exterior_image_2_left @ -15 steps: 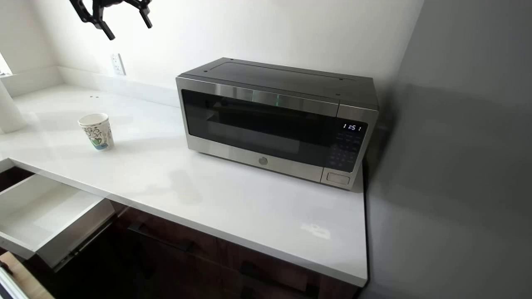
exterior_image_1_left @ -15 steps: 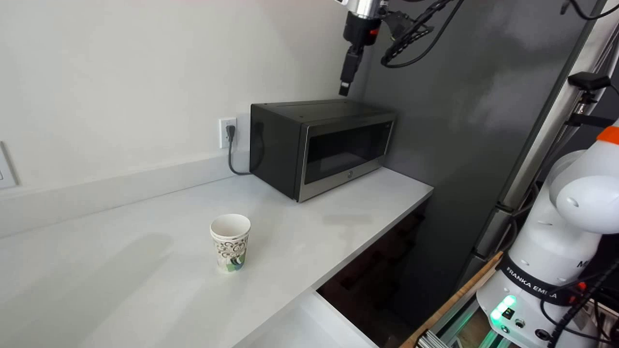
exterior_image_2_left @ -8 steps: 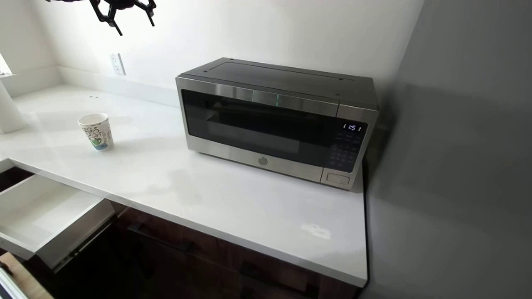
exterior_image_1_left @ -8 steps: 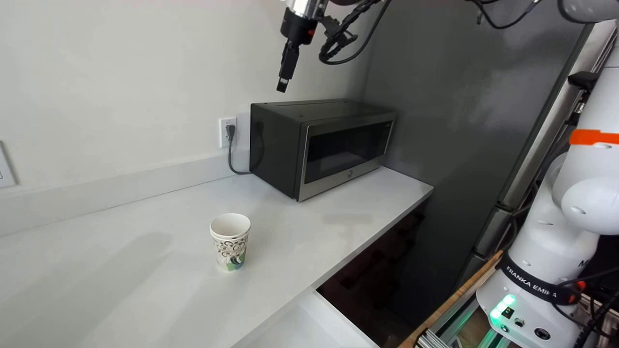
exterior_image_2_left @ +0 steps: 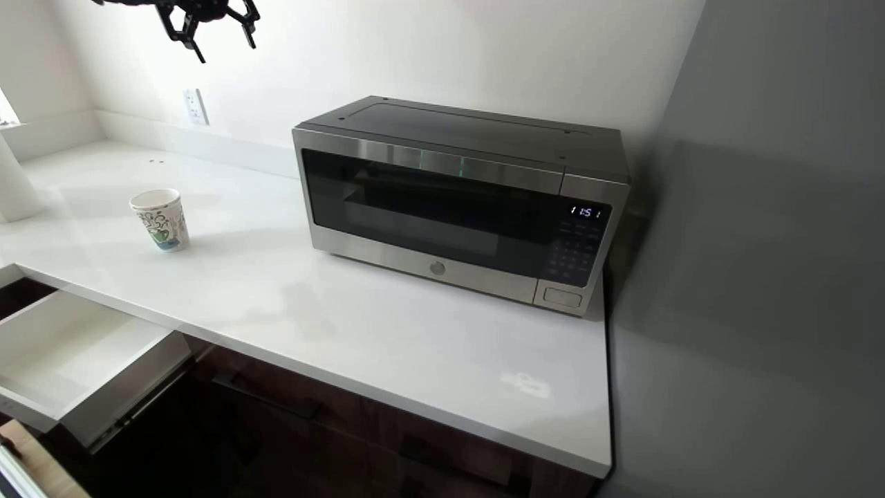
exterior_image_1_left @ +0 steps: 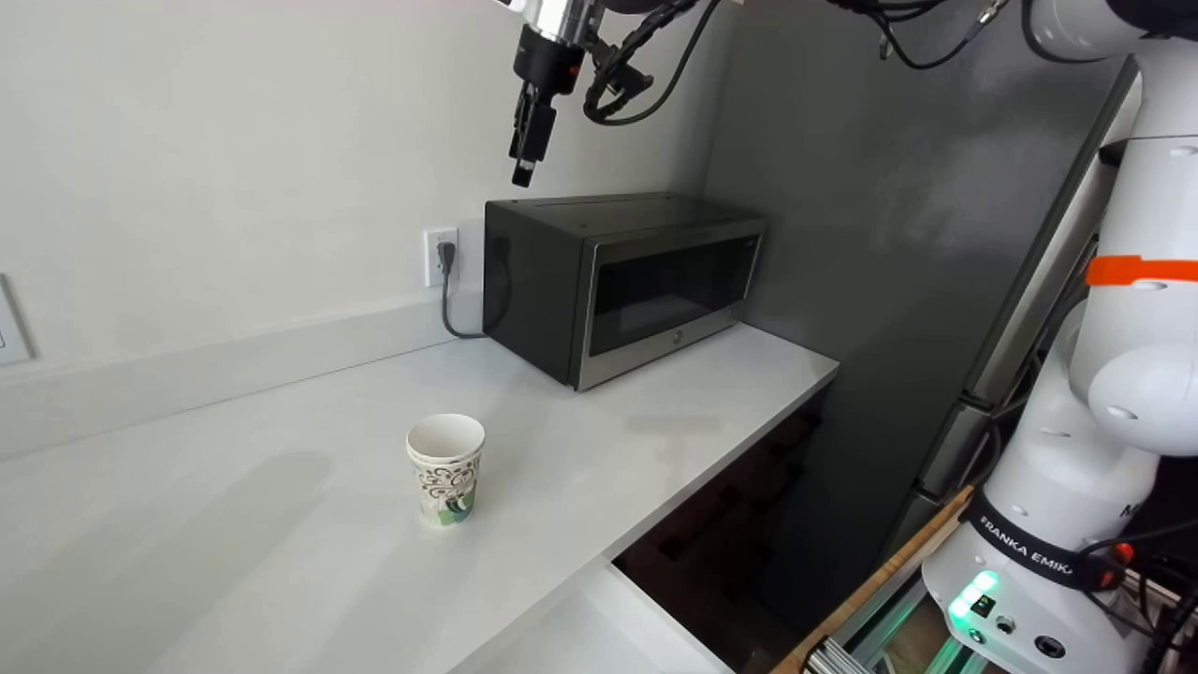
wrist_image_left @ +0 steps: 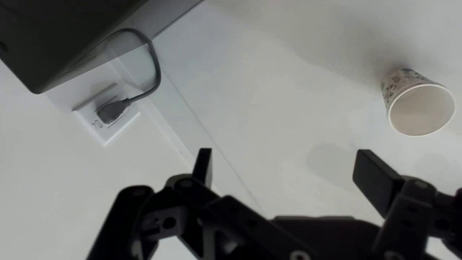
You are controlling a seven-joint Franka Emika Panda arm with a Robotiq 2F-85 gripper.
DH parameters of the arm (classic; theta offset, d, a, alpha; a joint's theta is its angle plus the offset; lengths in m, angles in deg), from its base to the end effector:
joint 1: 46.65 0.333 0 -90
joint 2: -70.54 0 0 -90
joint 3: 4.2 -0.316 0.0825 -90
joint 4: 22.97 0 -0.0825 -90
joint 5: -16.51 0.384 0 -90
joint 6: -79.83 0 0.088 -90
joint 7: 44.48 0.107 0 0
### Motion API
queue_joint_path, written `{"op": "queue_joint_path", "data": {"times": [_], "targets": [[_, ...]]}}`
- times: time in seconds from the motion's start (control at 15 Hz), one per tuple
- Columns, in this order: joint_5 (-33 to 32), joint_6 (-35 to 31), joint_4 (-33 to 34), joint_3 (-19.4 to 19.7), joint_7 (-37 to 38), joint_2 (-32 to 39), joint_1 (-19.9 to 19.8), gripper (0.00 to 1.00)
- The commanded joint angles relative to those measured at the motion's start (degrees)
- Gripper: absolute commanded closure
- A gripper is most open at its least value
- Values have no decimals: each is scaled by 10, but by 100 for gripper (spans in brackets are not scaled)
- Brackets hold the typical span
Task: Put the paper cup on the microwave
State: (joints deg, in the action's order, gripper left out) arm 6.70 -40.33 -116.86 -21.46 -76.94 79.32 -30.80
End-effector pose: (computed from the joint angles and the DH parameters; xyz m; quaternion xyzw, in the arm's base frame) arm 0.5449 0.3308 0.5578 0.8148 0.5555 0.1557 0.0568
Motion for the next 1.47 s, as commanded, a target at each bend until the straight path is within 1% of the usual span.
{"op": "queue_joint_path", "data": {"times": [0.0,0.13,0.27,0.47,0.53,0.6,0.73,0.87,0.93,1.07,1.4], "targets": [[43,89,27,-18,-3,38,16,0],[60,132,29,-33,10,57,31,0],[53,175,38,-37,58,83,48,0],[51,171,47,-36,129,127,69,0],[52,160,46,-37,133,134,73,0],[48,150,22,-37,108,106,65,0],[48,150,32,-37,121,128,71,0],[49,149,38,-36,123,133,72,0],[52,155,51,-32,144,142,73,0],[61,145,64,-31,159,159,74,0],[84,162,119,-28,198,224,85,0]]}}
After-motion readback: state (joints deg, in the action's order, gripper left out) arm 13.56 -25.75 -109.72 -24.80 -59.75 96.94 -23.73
